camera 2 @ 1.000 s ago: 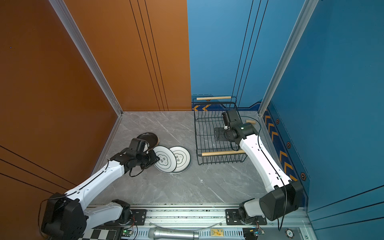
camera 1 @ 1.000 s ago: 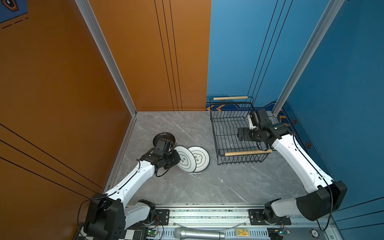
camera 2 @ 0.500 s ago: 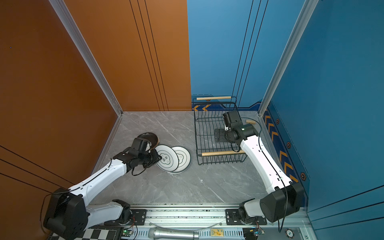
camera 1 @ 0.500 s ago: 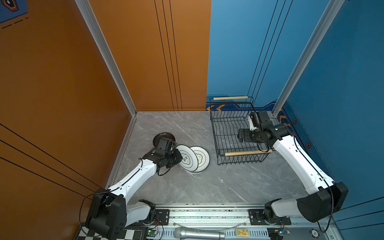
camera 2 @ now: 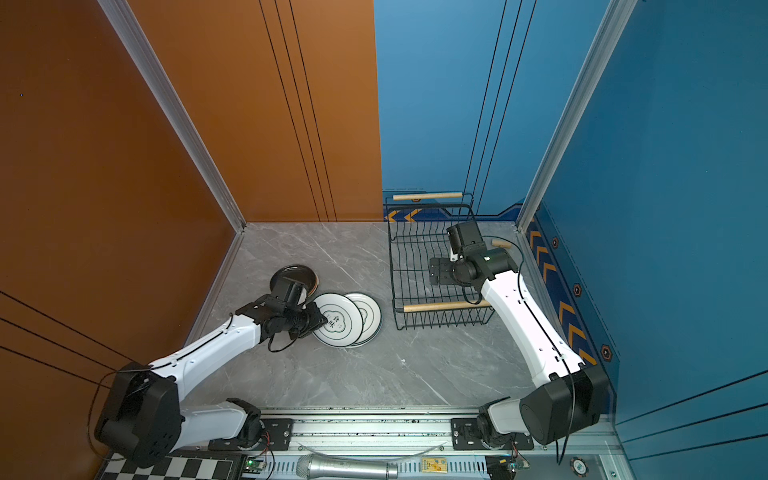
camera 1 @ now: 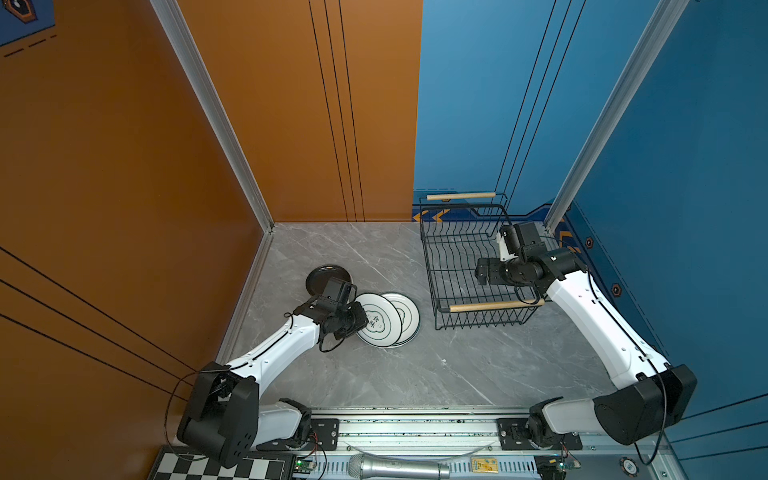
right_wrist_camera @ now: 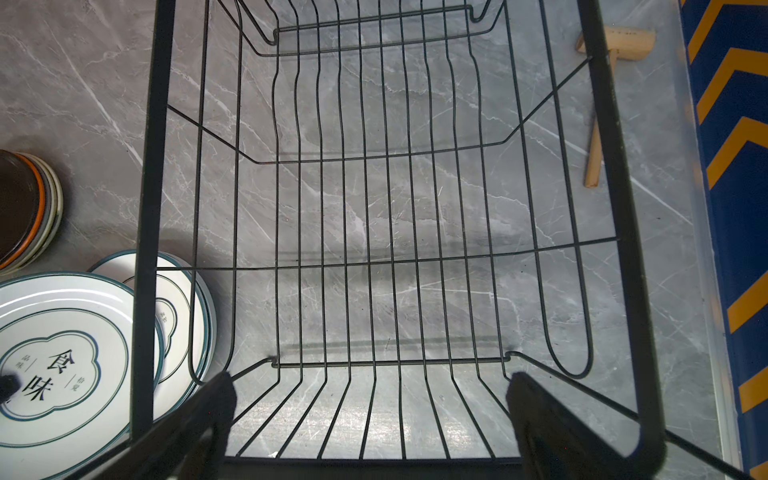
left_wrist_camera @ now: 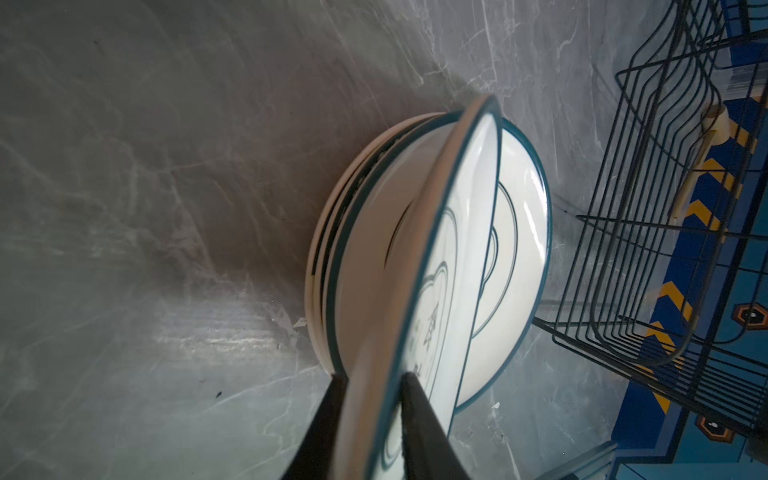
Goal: Unload the plates from the dish rack
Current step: 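Lay the white plate onto the white plate stack with the left gripper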
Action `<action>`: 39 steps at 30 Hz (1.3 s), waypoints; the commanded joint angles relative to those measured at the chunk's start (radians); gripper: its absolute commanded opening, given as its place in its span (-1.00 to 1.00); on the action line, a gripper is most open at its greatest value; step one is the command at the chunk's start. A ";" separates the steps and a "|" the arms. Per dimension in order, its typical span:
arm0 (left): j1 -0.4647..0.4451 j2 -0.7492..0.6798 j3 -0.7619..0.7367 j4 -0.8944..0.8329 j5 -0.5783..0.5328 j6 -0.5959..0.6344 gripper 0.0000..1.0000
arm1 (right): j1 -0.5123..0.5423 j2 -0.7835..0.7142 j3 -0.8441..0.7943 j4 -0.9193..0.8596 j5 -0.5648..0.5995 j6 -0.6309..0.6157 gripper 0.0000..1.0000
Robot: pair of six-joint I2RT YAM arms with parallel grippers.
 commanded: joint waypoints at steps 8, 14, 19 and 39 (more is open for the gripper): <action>-0.024 0.048 0.024 -0.032 -0.038 0.001 -0.49 | -0.009 -0.035 -0.026 0.007 -0.026 -0.026 1.00; -0.027 0.061 0.013 0.001 -0.028 0.002 -0.47 | -0.011 -0.050 -0.038 0.005 -0.036 -0.031 1.00; -0.040 0.077 0.017 0.031 -0.023 0.008 -0.31 | -0.017 -0.074 -0.054 0.005 -0.045 -0.032 1.00; -0.050 0.130 0.036 0.056 -0.022 0.011 -0.19 | -0.041 -0.109 -0.082 0.005 -0.065 -0.038 1.00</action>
